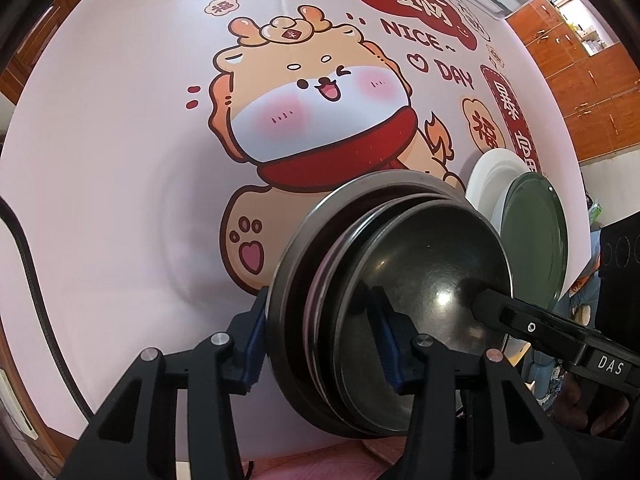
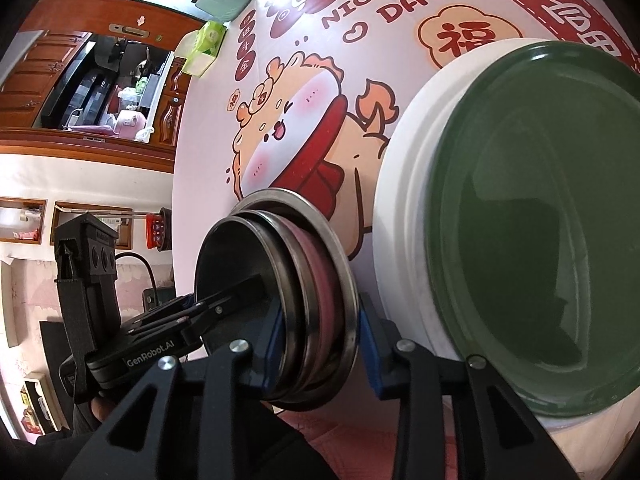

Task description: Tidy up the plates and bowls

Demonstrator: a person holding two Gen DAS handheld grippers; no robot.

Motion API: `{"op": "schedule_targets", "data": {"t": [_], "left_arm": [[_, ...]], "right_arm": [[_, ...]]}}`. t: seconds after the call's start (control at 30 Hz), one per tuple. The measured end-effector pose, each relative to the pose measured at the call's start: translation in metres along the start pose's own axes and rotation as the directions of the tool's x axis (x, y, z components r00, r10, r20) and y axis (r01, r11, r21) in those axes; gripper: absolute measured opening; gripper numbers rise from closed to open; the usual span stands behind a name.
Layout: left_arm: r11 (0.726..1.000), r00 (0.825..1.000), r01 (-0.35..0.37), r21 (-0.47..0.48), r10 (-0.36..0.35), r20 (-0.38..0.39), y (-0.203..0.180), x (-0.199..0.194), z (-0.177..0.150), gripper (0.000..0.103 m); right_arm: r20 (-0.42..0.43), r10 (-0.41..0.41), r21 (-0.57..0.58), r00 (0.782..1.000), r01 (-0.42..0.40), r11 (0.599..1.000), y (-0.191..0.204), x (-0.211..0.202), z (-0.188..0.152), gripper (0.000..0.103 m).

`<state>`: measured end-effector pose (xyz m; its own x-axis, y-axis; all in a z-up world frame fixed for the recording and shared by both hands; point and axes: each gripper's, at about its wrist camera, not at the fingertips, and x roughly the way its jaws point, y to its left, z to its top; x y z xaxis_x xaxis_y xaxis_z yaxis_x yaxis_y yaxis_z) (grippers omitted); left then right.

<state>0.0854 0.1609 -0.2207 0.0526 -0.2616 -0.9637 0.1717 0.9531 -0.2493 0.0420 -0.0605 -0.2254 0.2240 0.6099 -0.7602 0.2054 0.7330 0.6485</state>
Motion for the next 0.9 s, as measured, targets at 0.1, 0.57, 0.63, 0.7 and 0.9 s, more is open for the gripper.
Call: {"op": "schedule_targets", "data": {"t": [0.1,0.57,0.63,0.7,0.9], "left_arm": [[1.000,1.000,-0.004,-0.003,0.004,0.004,0.000,0.000,0.001,0.045],[1.000,0.999,-0.011,-0.009,0.011,0.048,0.001,-0.013,-0.004,0.045],[1.000,0.998,-0.008,-0.013,0.008,0.057,0.001,-0.017,-0.005,0.045],[1.000,0.997,-0.003,-0.014,0.004,0.072,0.001,-0.021,-0.006,0.045],[1.000,0.994,0.000,-0.008,0.001,0.106,-0.003,-0.031,-0.008,0.045]], "right_arm": [[0.003,0.005,-0.008,1.000,-0.005,1.000,0.002,-0.001,-0.001,0.033],[0.029,0.024,-0.053,0.999,-0.023,0.998,0.009,-0.009,-0.005,0.033],[0.036,0.028,-0.060,0.999,-0.026,0.998,0.009,-0.011,-0.005,0.033],[0.046,0.035,-0.068,0.998,-0.031,0.997,0.009,-0.015,-0.006,0.033],[0.073,0.048,-0.088,0.996,-0.042,0.995,0.010,-0.025,-0.009,0.033]]}}
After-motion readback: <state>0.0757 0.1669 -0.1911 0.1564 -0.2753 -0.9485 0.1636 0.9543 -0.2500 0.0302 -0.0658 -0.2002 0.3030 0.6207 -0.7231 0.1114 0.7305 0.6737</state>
